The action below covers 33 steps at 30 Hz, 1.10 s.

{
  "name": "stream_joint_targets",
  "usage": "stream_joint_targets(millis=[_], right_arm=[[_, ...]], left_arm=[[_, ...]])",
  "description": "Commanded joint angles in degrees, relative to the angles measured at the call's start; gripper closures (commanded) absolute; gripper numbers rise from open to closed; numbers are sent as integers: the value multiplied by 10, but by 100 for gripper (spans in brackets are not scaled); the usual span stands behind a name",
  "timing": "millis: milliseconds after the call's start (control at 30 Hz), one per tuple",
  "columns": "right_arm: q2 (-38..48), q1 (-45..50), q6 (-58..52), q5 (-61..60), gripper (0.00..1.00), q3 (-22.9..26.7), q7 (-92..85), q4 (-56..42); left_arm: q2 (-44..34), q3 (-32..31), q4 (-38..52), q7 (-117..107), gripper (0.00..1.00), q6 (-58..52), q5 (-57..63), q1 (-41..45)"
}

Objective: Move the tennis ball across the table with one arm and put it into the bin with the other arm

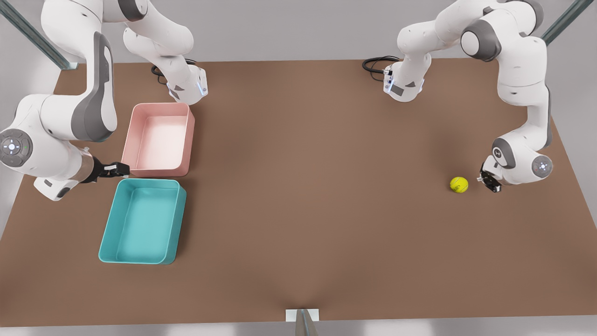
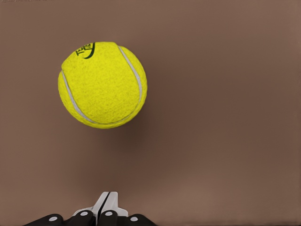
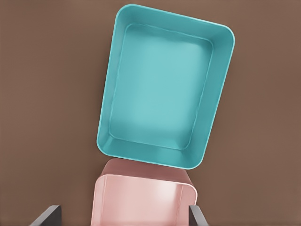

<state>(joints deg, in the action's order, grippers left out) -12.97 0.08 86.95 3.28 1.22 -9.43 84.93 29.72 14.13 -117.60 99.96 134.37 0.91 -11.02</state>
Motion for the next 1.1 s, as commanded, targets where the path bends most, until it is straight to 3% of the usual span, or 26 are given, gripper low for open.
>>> stream_joint_targets(millis=[0,400,567,600,700,733,767,833,867,900,1067], right_arm=[[0,0,0,0,0,0,-4,0],[0,0,1,1,0,0,-4,3],[0,0,1,1,0,0,-5,3],[0,0,1,1,0,0,-4,3],[0,0,1,1,0,0,-5,3],[0,0,1,1,0,0,-5,3],[0,0,1,1,0,0,-5,3],[0,0,1,1,0,0,-9,3],[0,0,1,0,0,0,-9,3],[0,0,1,1,0,0,-9,3],[0,0,1,0,0,0,-9,4]], left_arm=[[-2,0,1,84,79,-42,8,3],[10,-9,4,2,79,5,3,49],[1,-230,6,-584,79,-17,3,55],[-1,-257,6,-651,79,-20,3,55],[-4,-257,46,-649,79,-83,9,53],[-4,-255,99,-651,73,-163,12,52],[-4,-228,162,-660,0,-280,54,58],[-76,-70,336,-1199,0,-465,-68,175],[-153,-69,340,-1202,0,-501,-36,226],[-150,-88,401,-1213,0,-548,-19,227],[-151,-132,428,-1219,0,-598,-21,227]])
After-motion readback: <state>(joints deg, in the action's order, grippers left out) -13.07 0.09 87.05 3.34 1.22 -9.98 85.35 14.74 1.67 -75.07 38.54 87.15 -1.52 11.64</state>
